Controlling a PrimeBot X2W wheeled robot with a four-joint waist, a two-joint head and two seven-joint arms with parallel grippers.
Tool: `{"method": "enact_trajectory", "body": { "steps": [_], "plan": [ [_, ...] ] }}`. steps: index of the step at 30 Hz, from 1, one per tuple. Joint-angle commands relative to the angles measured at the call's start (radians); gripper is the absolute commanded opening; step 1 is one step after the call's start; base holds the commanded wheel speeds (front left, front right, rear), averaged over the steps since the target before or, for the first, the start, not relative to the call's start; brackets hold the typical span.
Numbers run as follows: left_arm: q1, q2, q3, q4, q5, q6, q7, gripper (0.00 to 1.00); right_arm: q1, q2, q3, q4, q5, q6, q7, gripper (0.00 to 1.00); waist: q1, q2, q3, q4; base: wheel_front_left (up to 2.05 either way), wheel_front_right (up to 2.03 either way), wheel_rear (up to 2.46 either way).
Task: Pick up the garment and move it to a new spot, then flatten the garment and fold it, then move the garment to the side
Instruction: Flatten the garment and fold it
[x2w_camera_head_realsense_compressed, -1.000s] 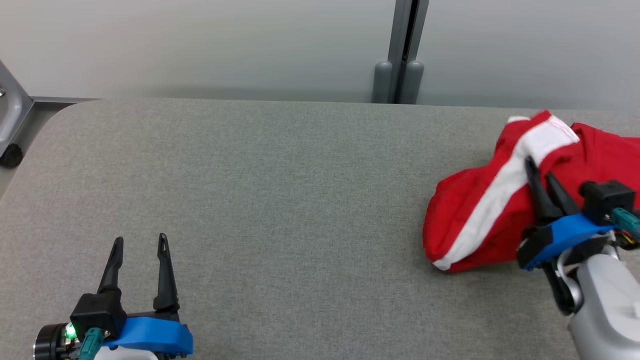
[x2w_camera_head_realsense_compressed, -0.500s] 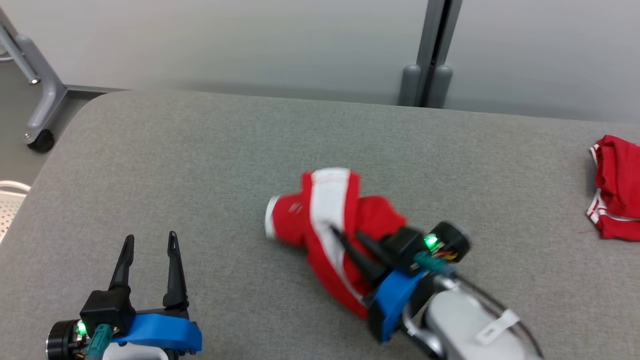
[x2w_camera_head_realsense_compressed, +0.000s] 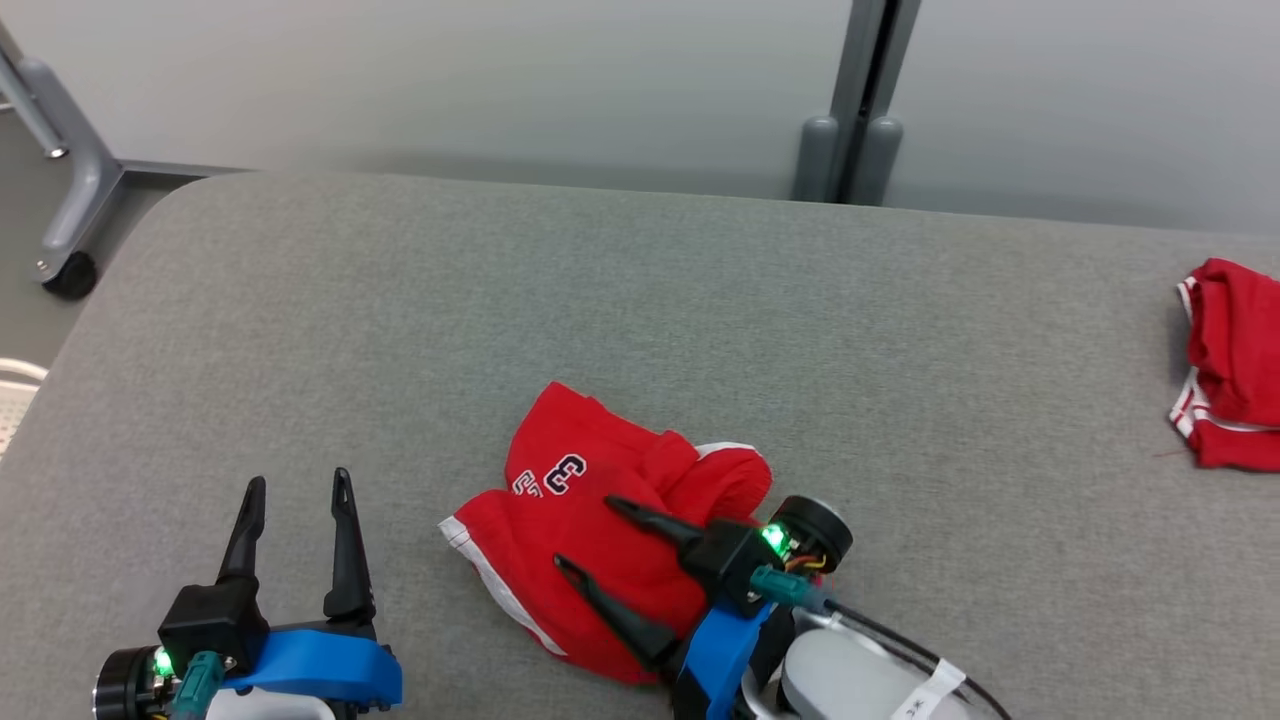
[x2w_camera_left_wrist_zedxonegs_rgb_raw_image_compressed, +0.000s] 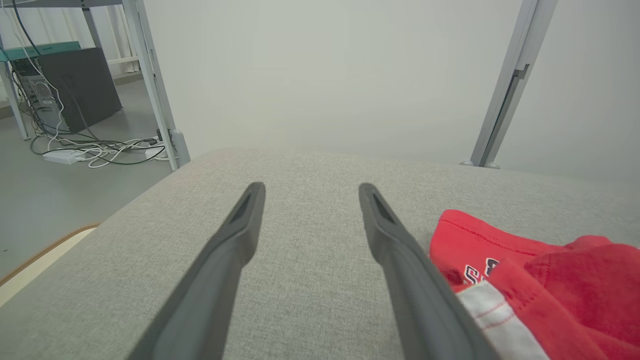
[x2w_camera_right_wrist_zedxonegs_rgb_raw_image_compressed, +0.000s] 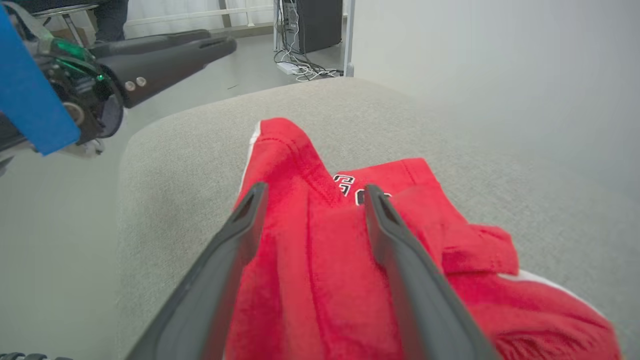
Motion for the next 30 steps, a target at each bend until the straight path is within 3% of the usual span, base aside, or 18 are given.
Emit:
{"method": "enact_trajectory", "body": {
  "steps": [1,9,16,22,30],
  "plan": [
    [-0.003,0.005,0.005,0.000,-0.006,0.004,-0.003,1.00,-0.008,-0.004,-0.022,-0.020,-0.001,0.000,-0.007,1.00,0.0000,-0.0002,-0.011,-0.017,0.00,0.00,0.00],
    [0.023,0.022,0.022,-0.018,-0.005,0.010,-0.006,1.00,0.074,-0.138,-0.251,-0.175,-0.054,0.000,-0.010,1.00,0.0000,-0.0002,-0.026,-0.073,0.00,0.00,0.00],
    [0.032,0.029,0.022,-0.033,-0.005,0.013,-0.007,1.00,0.151,-0.205,-0.365,-0.161,-0.071,0.000,0.020,1.00,0.0000,-0.0002,-0.022,-0.086,0.00,0.00,0.00],
    [0.024,0.032,0.014,-0.042,0.000,0.018,0.000,1.00,0.182,-0.190,-0.347,-0.108,-0.054,0.000,0.068,1.00,0.0000,-0.0002,-0.012,-0.076,0.00,0.00,0.00],
    [0.001,0.033,0.002,-0.035,-0.001,0.013,0.005,1.00,0.148,-0.149,-0.246,0.011,-0.018,0.000,0.099,1.00,0.0000,-0.0002,0.002,-0.050,0.00,0.00,0.00]
  ]
}}
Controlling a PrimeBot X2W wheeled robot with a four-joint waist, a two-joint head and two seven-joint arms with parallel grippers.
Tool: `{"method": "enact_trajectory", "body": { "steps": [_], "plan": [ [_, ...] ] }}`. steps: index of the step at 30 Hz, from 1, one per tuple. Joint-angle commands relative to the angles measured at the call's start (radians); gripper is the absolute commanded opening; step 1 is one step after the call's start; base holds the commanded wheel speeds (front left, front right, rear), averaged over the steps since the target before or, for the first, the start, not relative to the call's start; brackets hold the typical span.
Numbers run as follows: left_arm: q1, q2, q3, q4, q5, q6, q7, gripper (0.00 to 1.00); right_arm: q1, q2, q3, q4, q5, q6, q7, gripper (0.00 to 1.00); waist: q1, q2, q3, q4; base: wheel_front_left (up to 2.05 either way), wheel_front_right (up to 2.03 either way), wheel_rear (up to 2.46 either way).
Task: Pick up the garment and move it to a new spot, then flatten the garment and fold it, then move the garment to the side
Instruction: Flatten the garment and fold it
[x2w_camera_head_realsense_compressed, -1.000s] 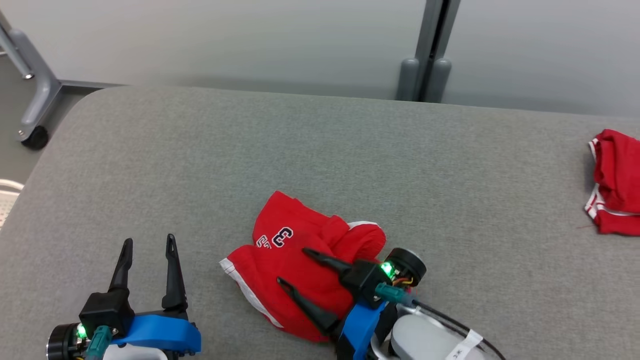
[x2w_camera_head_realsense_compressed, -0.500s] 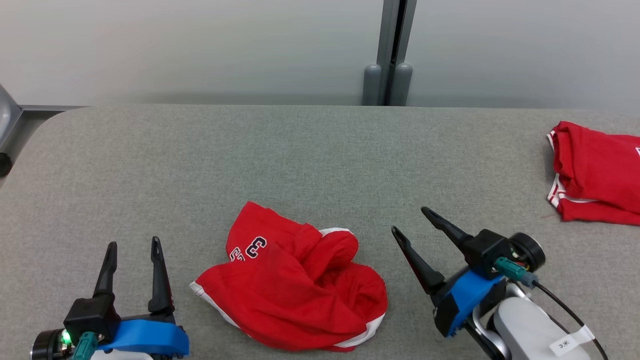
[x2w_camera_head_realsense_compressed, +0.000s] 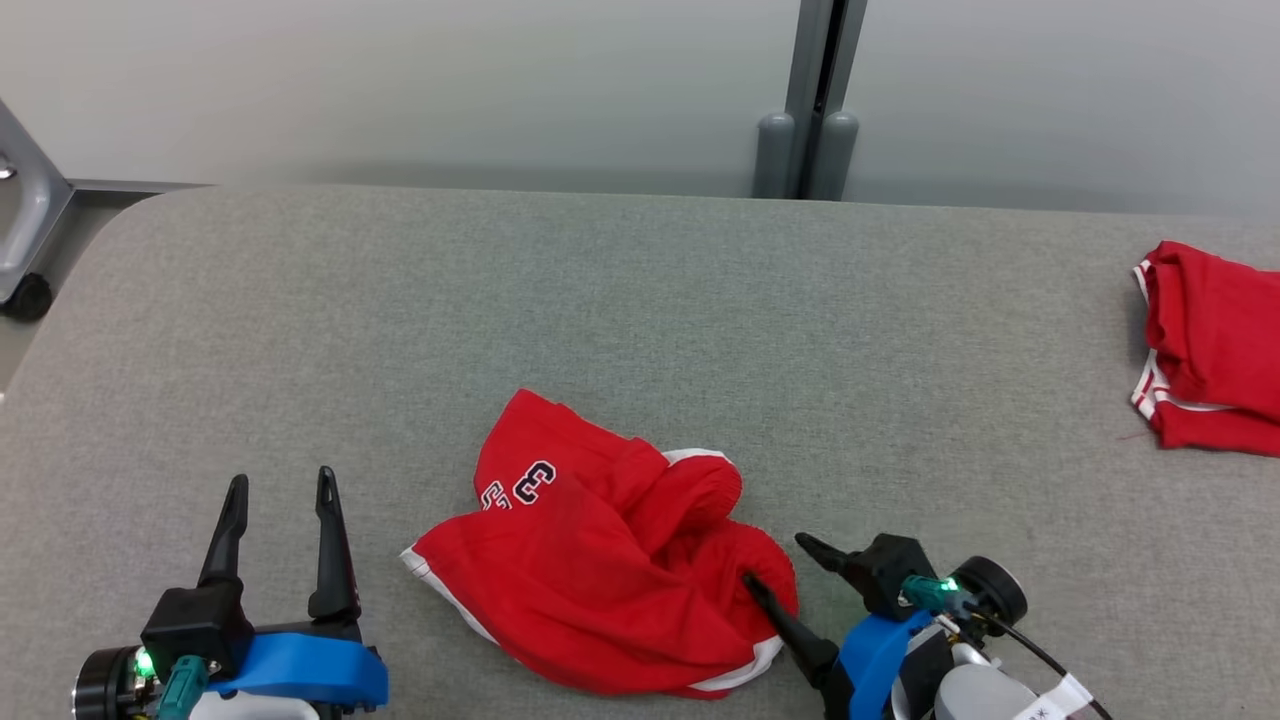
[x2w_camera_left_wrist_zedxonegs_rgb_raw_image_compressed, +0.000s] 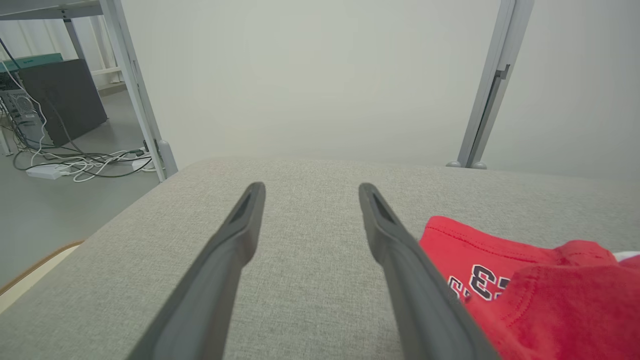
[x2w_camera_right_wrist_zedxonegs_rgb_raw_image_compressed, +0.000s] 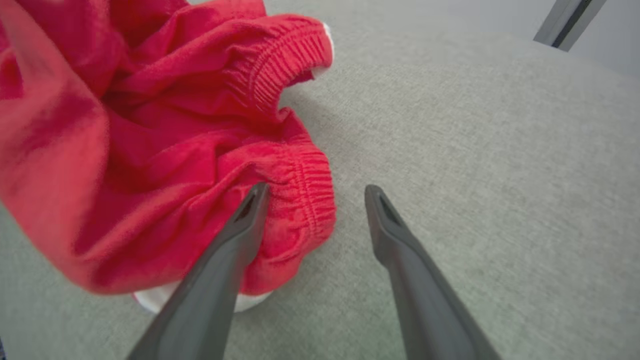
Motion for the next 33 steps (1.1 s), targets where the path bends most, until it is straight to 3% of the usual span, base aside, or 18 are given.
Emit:
{"method": "enact_trajectory", "body": {
  "steps": [1,4,5,6,7,15,21,27,28,29,30,33],
  "plan": [
    [-0.017,0.002,0.001,0.001,0.001,-0.003,0.003,1.00,-0.016,0.001,0.007,0.015,0.002,0.000,0.002,1.00,0.0000,-0.0001,0.003,0.005,0.00,0.00,0.00],
    [-0.017,-0.003,-0.005,0.002,0.002,0.001,0.002,1.00,-0.030,0.016,0.034,0.072,0.020,0.000,0.017,1.00,0.0000,-0.0001,0.008,0.013,0.00,0.00,0.00],
    [-0.018,-0.004,-0.006,0.003,0.002,0.002,0.002,1.00,-0.035,0.020,0.044,0.090,0.026,0.000,0.022,0.85,0.0000,-0.0001,0.009,0.014,0.00,0.00,0.00],
    [-0.018,-0.004,-0.007,0.005,0.002,0.003,0.002,1.00,-0.042,0.025,0.050,0.102,0.037,0.000,0.015,0.34,0.0000,-0.0001,0.010,0.016,0.00,0.00,0.00],
    [-0.018,-0.004,-0.007,0.007,0.000,0.002,0.001,1.00,-0.048,0.027,0.053,0.112,0.046,0.000,0.004,0.00,0.0000,-0.0001,0.009,0.016,0.00,0.00,0.00],
    [0.007,-0.001,0.000,0.018,-0.012,0.005,-0.003,1.00,-0.012,-0.001,-0.044,0.116,0.103,0.000,-0.088,0.00,0.0000,-0.0001,-0.030,-0.010,0.00,0.00,0.00],
    [0.027,-0.003,0.003,0.013,-0.017,0.006,-0.006,1.00,0.135,-0.064,-0.198,-0.013,0.085,0.000,-0.102,0.00,0.0000,-0.0001,-0.044,-0.049,0.00,0.00,0.00],
    [0.023,-0.008,0.007,0.012,-0.017,0.007,-0.008,1.00,0.310,-0.079,-0.359,-0.178,0.046,0.000,-0.014,0.00,0.0000,-0.0001,-0.044,-0.085,0.00,0.00,0.00],
    [0.022,-0.009,0.006,0.010,-0.016,0.007,-0.008,1.00,0.334,-0.077,-0.376,-0.206,0.038,0.000,0.005,0.12,0.0000,-0.0001,-0.043,-0.088,0.00,0.00,0.00],
    [0.021,-0.009,0.005,0.010,-0.015,0.007,-0.008,1.00,0.351,-0.076,-0.392,-0.235,0.027,0.000,0.018,0.62,0.0000,-0.0001,-0.042,-0.092,0.00,0.00,0.00],
    [0.019,-0.009,0.003,0.010,-0.014,0.006,-0.009,1.00,0.365,-0.074,-0.407,-0.265,0.014,0.000,0.032,1.00,0.0000,-0.0001,-0.042,-0.093,0.00,0.00,0.00],
    [0.013,-0.009,0.003,0.012,-0.014,0.005,-0.009,1.00,0.386,-0.062,-0.436,-0.365,-0.018,0.000,0.057,1.00,0.0000,-0.0001,-0.041,-0.098,0.00,0.00,0.00]
  ]
}}
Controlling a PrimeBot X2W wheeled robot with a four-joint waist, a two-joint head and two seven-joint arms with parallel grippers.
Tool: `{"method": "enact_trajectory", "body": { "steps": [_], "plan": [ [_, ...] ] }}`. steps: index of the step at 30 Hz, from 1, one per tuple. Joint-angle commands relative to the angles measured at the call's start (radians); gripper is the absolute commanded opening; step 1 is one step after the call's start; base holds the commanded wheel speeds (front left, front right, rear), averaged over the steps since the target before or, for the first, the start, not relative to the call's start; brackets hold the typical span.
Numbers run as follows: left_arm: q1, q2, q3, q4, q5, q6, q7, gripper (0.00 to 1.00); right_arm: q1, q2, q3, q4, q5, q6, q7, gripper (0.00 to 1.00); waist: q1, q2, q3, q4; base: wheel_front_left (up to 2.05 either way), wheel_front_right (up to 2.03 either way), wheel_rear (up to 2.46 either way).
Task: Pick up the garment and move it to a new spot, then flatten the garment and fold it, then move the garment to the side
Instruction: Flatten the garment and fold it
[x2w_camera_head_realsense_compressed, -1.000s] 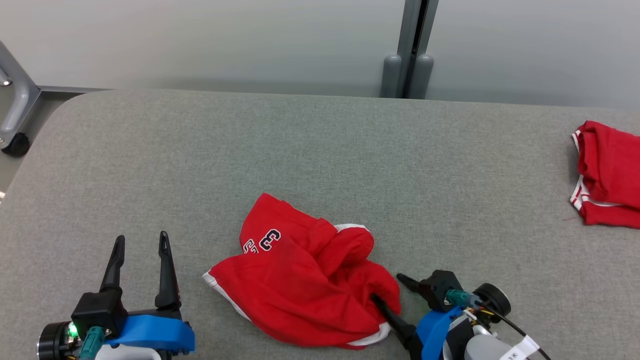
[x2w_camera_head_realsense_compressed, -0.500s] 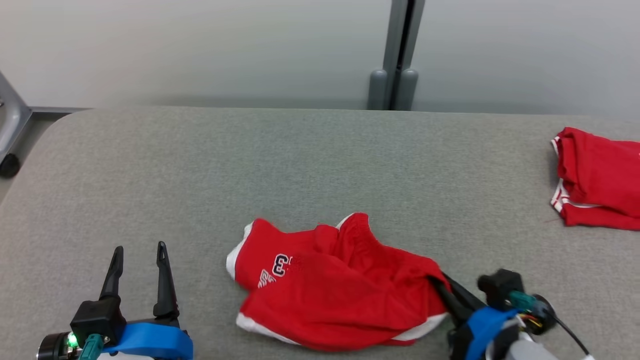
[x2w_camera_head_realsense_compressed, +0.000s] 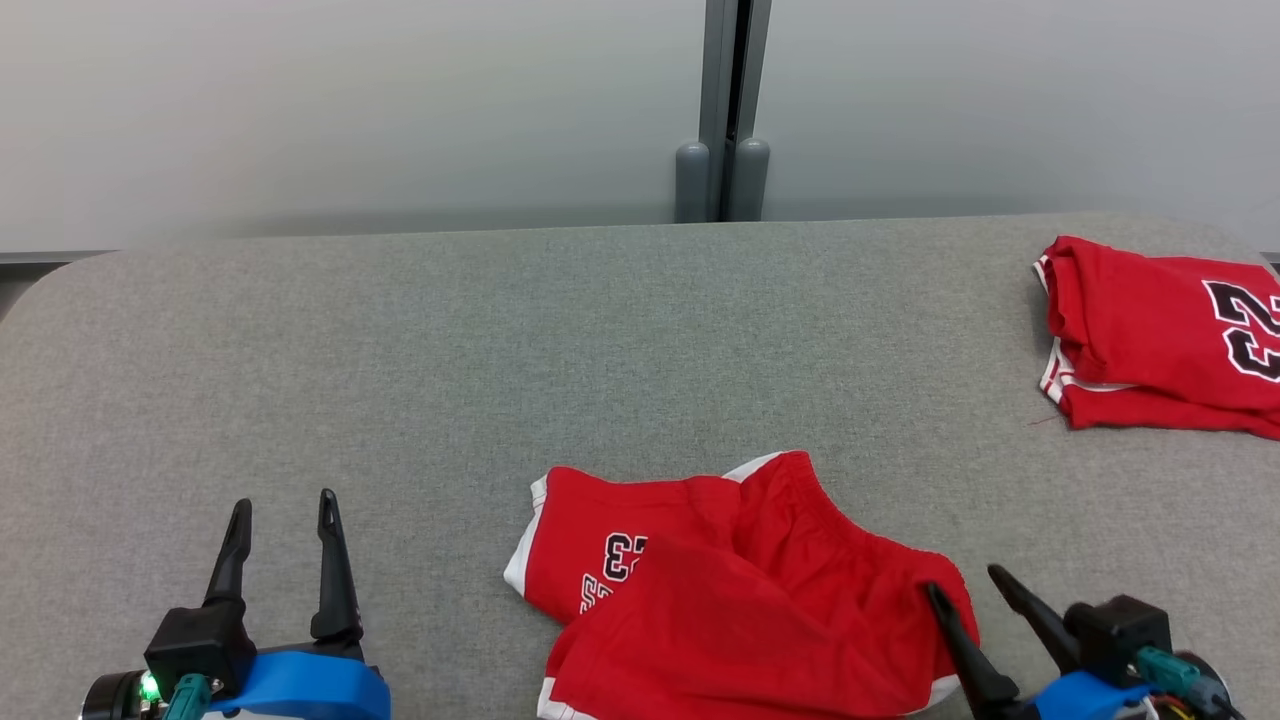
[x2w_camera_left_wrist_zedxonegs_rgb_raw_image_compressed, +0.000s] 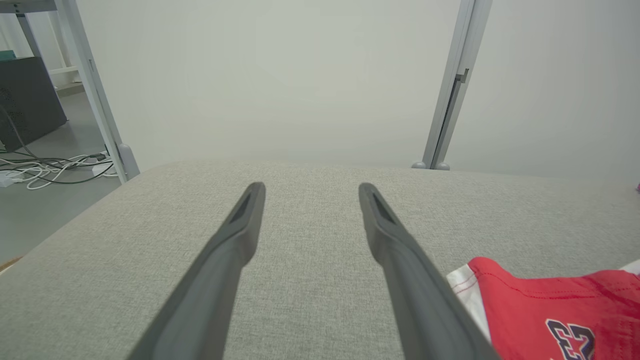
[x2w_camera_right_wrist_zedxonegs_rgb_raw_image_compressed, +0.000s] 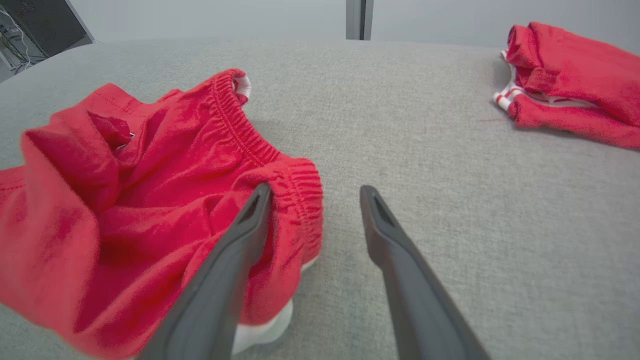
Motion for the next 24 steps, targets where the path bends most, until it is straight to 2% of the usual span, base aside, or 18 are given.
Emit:
{"method": "enact_trajectory", "body": {
  "steps": [1,6,10,15,24],
  "plan": [
    [-0.015,0.001,0.001,0.000,0.003,0.002,-0.006,1.00,0.005,0.002,-0.005,-0.036,-0.013,0.000,0.011,1.00,0.0001,0.0001,0.000,0.000,0.00,0.00,0.00],
    [-0.018,0.003,0.002,-0.004,0.004,0.005,-0.005,1.00,-0.073,-0.021,0.027,-0.152,-0.048,0.000,0.068,1.00,0.0001,0.0001,0.005,0.000,0.00,0.00,0.00],
    [-0.022,0.003,-0.002,-0.010,0.006,0.008,-0.006,1.00,-0.180,-0.041,0.081,-0.165,-0.063,0.000,0.128,1.00,0.0001,0.0001,0.016,0.005,0.00,0.00,0.00],
    [-0.042,0.000,-0.009,-0.005,0.008,0.002,-0.006,1.00,-0.328,-0.049,0.156,-0.087,-0.054,0.000,0.179,1.00,0.0001,0.0001,0.035,0.024,0.00,0.00,0.00],
    [-0.068,-0.012,-0.013,0.008,0.010,-0.008,-0.006,1.00,-0.472,-0.040,0.275,0.168,-0.006,0.000,0.206,1.00,0.0001,0.0001,0.076,0.072,0.00,0.00,0.00]
  ]
}}
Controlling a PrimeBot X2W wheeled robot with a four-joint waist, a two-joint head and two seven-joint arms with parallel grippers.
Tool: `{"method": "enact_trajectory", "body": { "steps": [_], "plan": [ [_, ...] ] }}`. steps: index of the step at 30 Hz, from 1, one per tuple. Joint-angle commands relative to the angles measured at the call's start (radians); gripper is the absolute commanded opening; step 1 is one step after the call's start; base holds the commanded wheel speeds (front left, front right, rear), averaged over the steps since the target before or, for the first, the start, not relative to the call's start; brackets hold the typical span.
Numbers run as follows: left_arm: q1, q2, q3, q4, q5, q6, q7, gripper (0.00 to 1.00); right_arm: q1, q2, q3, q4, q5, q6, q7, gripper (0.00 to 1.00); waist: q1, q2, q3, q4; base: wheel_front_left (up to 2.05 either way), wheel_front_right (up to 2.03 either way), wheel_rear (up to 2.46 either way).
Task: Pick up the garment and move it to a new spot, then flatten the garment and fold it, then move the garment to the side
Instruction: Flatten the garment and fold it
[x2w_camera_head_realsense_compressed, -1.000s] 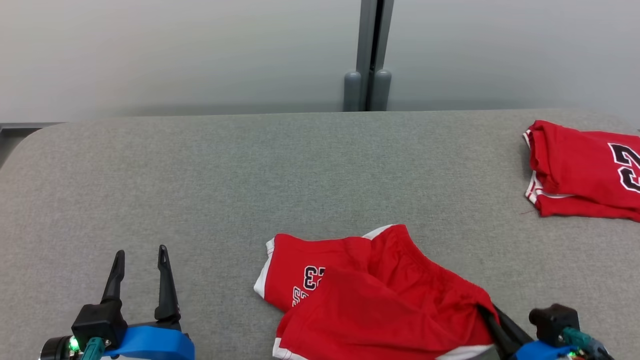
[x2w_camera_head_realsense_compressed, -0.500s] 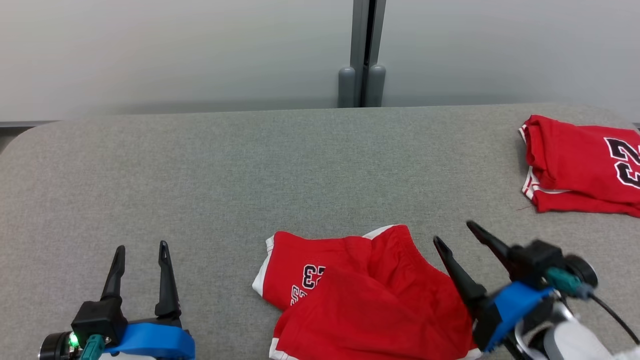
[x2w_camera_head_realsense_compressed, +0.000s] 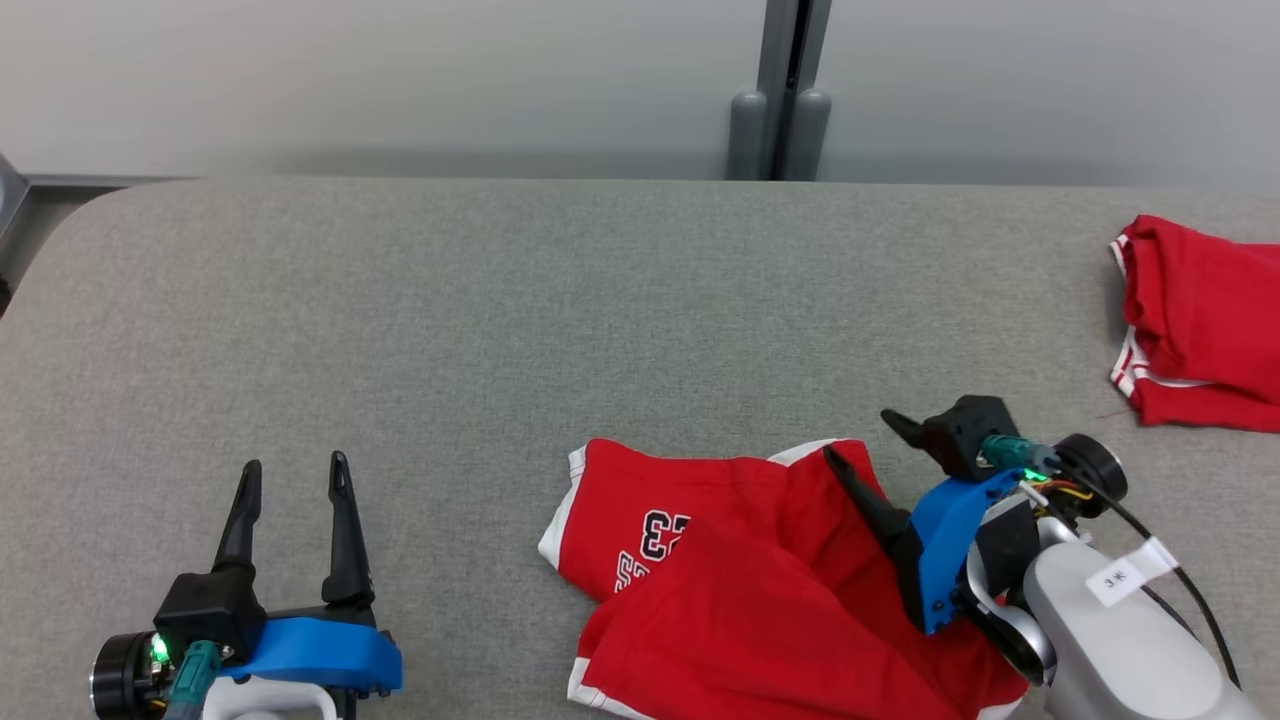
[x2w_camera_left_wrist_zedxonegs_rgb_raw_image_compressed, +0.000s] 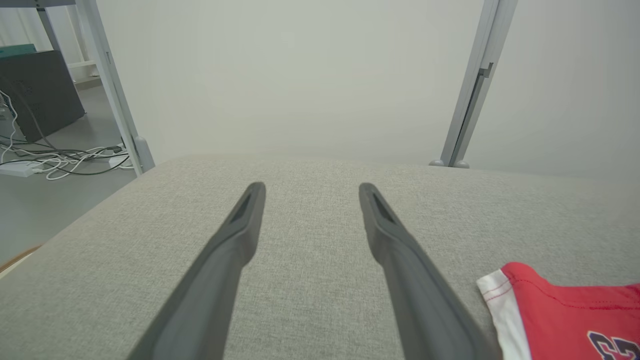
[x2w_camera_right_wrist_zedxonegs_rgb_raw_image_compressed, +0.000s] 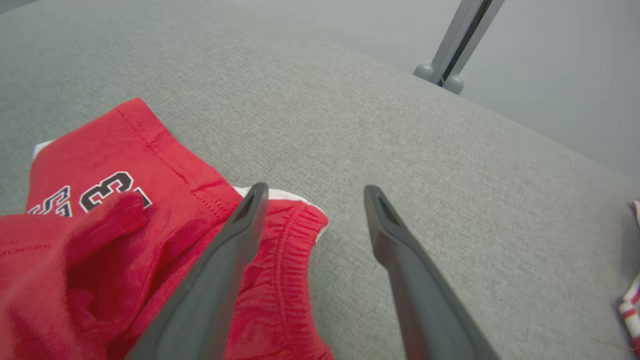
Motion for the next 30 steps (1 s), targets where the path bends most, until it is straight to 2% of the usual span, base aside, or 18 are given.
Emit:
{"method": "enact_trajectory", "body": {
  "steps": [1,9,11,16,21,30],
  "plan": [
    [-0.015,0.000,-0.002,0.002,0.000,-0.006,-0.004,1.00,-0.025,-0.005,0.024,0.037,0.008,0.000,-0.001,1.00,-0.0001,0.0001,0.015,0.014,0.00,0.00,0.00],
    [-0.028,-0.014,0.005,0.009,0.011,-0.012,-0.004,1.00,-0.075,0.003,0.139,0.178,0.084,0.000,0.031,1.00,-0.0001,0.0001,0.038,0.029,0.00,0.00,0.00],
    [-0.033,-0.021,0.006,0.009,0.014,-0.013,-0.004,1.00,-0.103,0.001,0.159,0.192,0.104,0.000,0.017,0.00,-0.0001,0.0001,0.041,0.030,0.00,0.00,0.00],
    [-0.046,-0.031,0.010,0.014,0.024,-0.021,-0.004,1.00,-0.172,0.000,0.167,0.230,0.143,0.000,-0.032,0.00,-0.0001,0.0001,0.044,0.034,0.00,0.00,0.00],
    [-0.064,-0.046,0.002,0.019,0.036,-0.033,-0.005,1.00,-0.274,0.023,0.117,0.302,0.165,0.000,-0.095,0.00,-0.0001,0.0001,0.054,0.053,0.00,0.00,0.00],
    [-0.096,-0.074,-0.002,0.037,0.057,-0.057,-0.005,1.00,-0.458,0.095,0.013,0.556,0.123,0.000,-0.237,0.00,-0.0001,0.0001,0.083,0.096,0.00,0.00,0.00]
  ]
}}
